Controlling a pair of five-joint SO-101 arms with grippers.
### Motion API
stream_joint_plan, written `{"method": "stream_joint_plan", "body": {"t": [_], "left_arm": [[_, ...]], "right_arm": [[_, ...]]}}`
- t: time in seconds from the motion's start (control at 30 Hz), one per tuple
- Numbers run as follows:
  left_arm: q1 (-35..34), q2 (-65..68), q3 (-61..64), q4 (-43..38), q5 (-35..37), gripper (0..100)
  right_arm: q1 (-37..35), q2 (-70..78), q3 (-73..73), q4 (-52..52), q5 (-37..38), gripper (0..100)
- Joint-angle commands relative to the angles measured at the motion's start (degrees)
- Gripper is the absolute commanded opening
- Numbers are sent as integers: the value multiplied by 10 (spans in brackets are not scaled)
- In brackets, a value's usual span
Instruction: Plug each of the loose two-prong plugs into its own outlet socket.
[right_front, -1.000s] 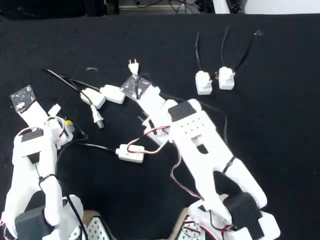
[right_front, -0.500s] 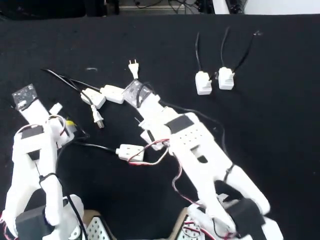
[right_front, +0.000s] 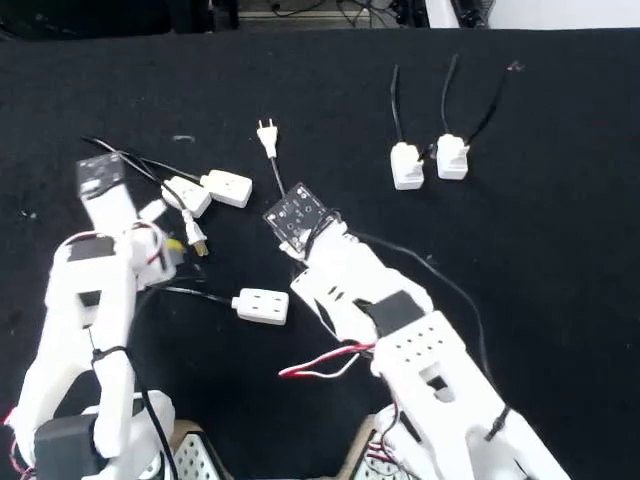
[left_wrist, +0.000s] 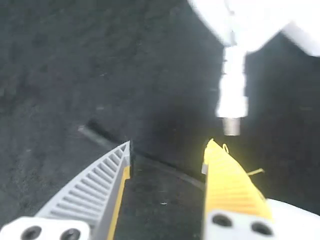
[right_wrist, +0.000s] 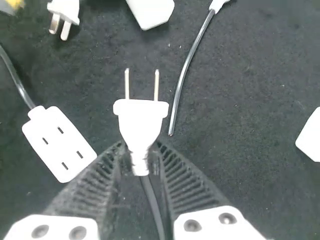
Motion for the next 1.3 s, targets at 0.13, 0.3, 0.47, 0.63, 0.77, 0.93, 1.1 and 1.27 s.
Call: {"method": "stream_joint_plan", "body": {"t": [0.13, 0.3, 0.47, 0.63, 0.77, 0.93, 1.1, 1.27], "left_arm": [[122, -18, -159, 83, -10, 241], [157, -14, -190, 128, -10, 242], [151, -18, -175, 128, -10, 242], [153, -40, -163, 127, -10, 221], [147, -110, -126, 108, -7, 37], [149, -203, -19, 19, -5, 142], [147, -313, 53, -11, -5, 221], [151, -438, 141, -62, -5, 224]], "right_arm": [[15, -25, 11, -30, -4, 11], [32, -25, 21, -53, -4, 11], [31, -25, 19, -55, -4, 11], [15, -25, 21, -54, -21, 11], [10, -25, 21, -54, -24, 11], [10, -25, 21, -54, -24, 11], [10, -25, 21, -54, -24, 11], [10, -24, 21, -55, -24, 11]]}}
